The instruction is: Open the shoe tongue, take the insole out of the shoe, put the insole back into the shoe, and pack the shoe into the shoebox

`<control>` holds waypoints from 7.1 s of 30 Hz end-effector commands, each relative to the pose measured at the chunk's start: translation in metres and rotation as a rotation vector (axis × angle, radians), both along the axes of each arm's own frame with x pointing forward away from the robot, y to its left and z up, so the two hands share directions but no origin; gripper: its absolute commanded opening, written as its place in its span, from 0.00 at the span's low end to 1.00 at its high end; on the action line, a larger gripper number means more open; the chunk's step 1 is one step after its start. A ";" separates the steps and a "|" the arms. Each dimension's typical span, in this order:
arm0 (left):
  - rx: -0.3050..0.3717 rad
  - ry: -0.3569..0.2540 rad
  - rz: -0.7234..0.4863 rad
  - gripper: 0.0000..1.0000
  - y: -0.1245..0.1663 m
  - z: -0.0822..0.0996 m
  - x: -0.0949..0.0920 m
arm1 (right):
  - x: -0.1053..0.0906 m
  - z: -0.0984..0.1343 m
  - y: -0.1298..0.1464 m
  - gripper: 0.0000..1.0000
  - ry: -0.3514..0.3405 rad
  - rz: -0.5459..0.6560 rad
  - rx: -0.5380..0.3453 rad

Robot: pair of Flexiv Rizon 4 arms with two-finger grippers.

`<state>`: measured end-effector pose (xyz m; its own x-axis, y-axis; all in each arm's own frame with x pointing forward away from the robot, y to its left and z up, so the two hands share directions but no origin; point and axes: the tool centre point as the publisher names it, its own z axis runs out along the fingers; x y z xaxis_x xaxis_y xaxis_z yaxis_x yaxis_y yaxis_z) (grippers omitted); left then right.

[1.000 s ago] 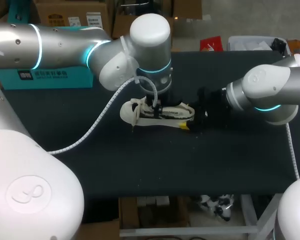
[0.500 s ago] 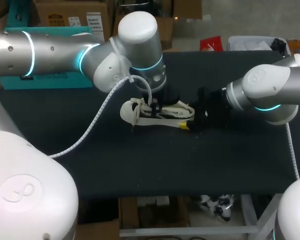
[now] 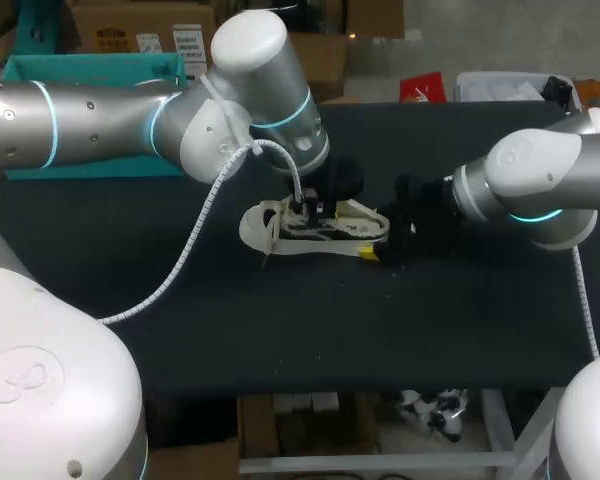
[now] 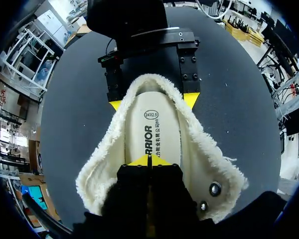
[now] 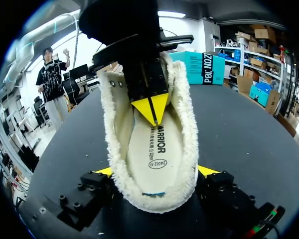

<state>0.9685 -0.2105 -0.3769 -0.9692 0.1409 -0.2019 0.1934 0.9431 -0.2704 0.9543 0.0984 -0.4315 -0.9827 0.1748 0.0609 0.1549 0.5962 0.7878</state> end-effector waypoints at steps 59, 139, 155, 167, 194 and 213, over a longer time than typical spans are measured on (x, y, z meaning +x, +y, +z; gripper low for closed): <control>0.277 0.323 -0.129 0.00 0.017 -0.002 -0.034 | -0.001 -0.007 0.000 0.00 0.000 0.002 0.001; 0.262 0.024 0.004 0.31 0.015 -0.131 0.026 | -0.001 -0.007 0.000 0.00 0.000 0.002 0.001; 0.300 -0.064 0.031 0.23 0.007 -0.148 0.038 | -0.001 -0.007 0.000 0.00 0.000 0.002 0.001; 0.292 -0.095 0.075 0.00 0.011 -0.139 0.042 | -0.001 -0.007 0.000 0.00 0.000 0.002 0.001; 0.112 -0.125 0.041 0.00 -0.007 -0.003 -0.016 | -0.001 -0.007 0.000 0.00 0.000 0.002 0.001; -0.011 -0.051 0.017 0.00 0.006 0.044 -0.034 | -0.001 -0.007 0.000 0.00 0.000 0.002 0.001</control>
<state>0.9359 -0.2147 -0.3391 -0.9583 0.1153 -0.2615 0.1806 0.9534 -0.2418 0.9513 0.0964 -0.4312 -0.9830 0.1732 0.0602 0.1533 0.5966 0.7877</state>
